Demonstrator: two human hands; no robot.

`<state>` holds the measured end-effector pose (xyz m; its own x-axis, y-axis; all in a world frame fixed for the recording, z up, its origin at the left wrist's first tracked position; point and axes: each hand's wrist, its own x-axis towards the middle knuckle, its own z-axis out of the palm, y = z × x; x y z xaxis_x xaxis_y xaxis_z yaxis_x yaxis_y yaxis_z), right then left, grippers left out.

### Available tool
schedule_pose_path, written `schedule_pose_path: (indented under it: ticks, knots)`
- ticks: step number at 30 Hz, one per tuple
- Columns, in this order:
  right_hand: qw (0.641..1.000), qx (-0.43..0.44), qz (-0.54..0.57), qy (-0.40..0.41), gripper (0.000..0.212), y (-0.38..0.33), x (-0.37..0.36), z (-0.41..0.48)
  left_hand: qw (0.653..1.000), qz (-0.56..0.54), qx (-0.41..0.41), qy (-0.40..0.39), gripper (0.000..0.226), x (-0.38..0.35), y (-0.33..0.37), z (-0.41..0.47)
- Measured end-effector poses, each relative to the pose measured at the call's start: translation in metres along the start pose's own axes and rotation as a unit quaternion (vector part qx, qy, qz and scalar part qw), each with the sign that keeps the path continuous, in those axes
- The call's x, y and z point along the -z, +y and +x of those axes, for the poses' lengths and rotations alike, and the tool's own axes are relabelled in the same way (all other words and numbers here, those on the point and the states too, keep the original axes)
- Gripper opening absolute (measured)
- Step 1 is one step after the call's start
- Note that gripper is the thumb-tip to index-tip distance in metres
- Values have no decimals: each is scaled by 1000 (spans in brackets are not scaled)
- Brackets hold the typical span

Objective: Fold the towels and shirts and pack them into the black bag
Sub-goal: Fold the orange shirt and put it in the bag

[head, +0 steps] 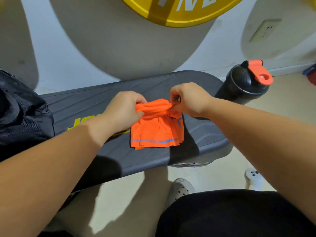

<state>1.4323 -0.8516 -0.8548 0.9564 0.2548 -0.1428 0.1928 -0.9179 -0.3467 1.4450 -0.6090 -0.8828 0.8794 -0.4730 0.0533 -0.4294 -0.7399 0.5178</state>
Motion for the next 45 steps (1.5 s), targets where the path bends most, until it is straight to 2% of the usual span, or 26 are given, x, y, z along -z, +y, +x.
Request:
schedule_pose_path:
  ticks: [4,7,11,14,16,19,21,23,26,29,30,32,34,37,40,42,45]
  knots:
    - [998,33,-48,-38,12,-12,-3,-28,998,29,-49,-16,16,-14,1,-31]
    - [997,37,-43,-42,11,-19,-21,-40,996,65,-60,-32,21,-24,-1,-50]
    - [993,46,-55,-95,17,-22,-43,-52,990,111,-67,-46,19,-33,-7,-69]
    - [989,75,-57,-117,9,-21,-53,-58,987,125,-77,-67,12,-43,-10,-80]
    - [987,90,-61,-120,11,-20,-57,-59,987,126,-81,-60,26,-48,-9,-87]
    - [982,96,-89,-133,33,-19,-62,-59,994,99,-53,-15,46,-50,0,-88]
    - [976,114,-106,-153,46,-25,-61,-65,991,117,-47,-39,54,-51,11,-84]
    - [973,115,-123,-161,48,-36,-49,-69,982,148,-62,-95,55,-60,15,-80]
    - [980,71,-174,-68,41,-44,-28,-58,977,151,-51,-141,51,-79,9,-81]
    - [991,-13,-129,42,31,-50,-33,-41,978,156,-37,-131,60,-88,8,-85]
    - [992,-51,-107,42,32,-52,-43,-39,979,152,-28,-130,63,-90,9,-85]
    - [988,-125,-94,-13,46,-55,-74,-44,980,152,-15,-125,66,-92,12,-85]
    - [982,-159,-94,-44,54,-56,-105,-56,979,160,-17,-122,67,-92,11,-86]
    - [983,-162,-86,-5,55,-52,-129,-70,989,88,-6,-121,70,-93,3,-87]
    - [986,-146,-78,28,55,-46,-132,-69,999,-11,34,-25,67,-87,-3,-90]
    - [987,-143,-70,39,55,-45,-134,-69,994,3,103,28,68,-77,-6,-87]
    - [986,-142,-70,46,55,-44,-137,-70,977,63,205,-3,94,-60,-11,-74]
